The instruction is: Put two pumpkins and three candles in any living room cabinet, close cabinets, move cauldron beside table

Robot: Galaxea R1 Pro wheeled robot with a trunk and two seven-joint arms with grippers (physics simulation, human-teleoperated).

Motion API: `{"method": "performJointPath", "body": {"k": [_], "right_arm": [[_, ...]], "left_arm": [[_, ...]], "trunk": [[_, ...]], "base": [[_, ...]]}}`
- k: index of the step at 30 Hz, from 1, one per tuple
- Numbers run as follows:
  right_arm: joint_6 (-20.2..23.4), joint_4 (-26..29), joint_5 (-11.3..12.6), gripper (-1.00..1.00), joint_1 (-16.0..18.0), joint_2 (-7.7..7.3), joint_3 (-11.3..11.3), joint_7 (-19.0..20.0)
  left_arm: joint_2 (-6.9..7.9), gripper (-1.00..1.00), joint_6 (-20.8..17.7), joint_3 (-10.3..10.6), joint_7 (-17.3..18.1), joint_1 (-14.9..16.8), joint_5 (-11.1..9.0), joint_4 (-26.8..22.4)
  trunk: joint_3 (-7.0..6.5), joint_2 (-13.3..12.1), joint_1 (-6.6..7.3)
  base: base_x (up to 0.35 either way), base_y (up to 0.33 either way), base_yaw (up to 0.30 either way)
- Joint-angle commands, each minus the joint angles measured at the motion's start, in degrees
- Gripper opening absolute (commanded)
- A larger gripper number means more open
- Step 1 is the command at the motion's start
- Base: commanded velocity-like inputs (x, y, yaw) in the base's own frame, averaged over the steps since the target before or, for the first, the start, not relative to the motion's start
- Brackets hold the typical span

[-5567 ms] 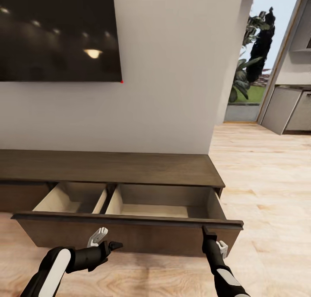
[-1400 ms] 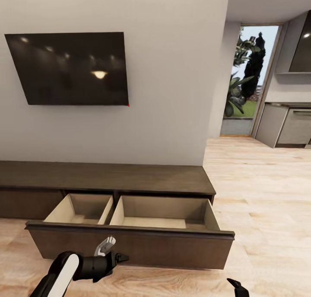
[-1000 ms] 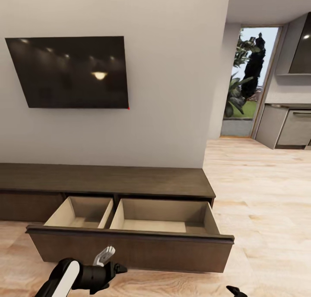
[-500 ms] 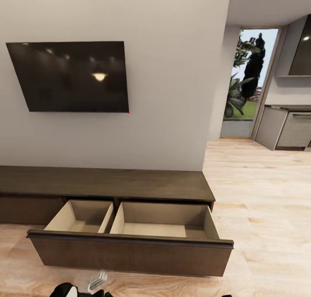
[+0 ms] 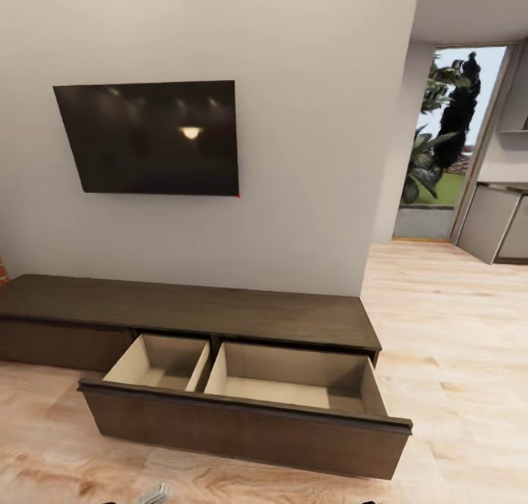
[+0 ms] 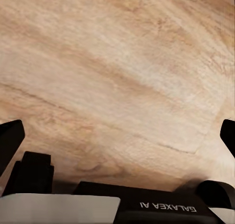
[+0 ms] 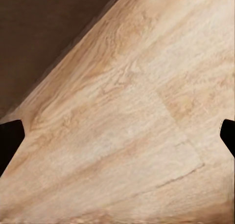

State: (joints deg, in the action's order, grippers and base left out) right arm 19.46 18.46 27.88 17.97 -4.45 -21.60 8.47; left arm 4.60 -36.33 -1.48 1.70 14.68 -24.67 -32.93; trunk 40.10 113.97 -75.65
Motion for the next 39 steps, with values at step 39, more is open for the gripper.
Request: {"method": "performJointPath", "body": {"k": [39], "right_arm": [[-3.67, 0.42, -0.54, 1.0, 0.4, 2.7, 24.79, -12.73]], "left_arm": [[-0.41, 1.0, 6.72, 0.36, -7.07, 0.0, 0.04, 0.59]], "trunk": [[-5.86, -15.65, 8.57]], "base": [[-0.021, 0.0, 0.283]]}}
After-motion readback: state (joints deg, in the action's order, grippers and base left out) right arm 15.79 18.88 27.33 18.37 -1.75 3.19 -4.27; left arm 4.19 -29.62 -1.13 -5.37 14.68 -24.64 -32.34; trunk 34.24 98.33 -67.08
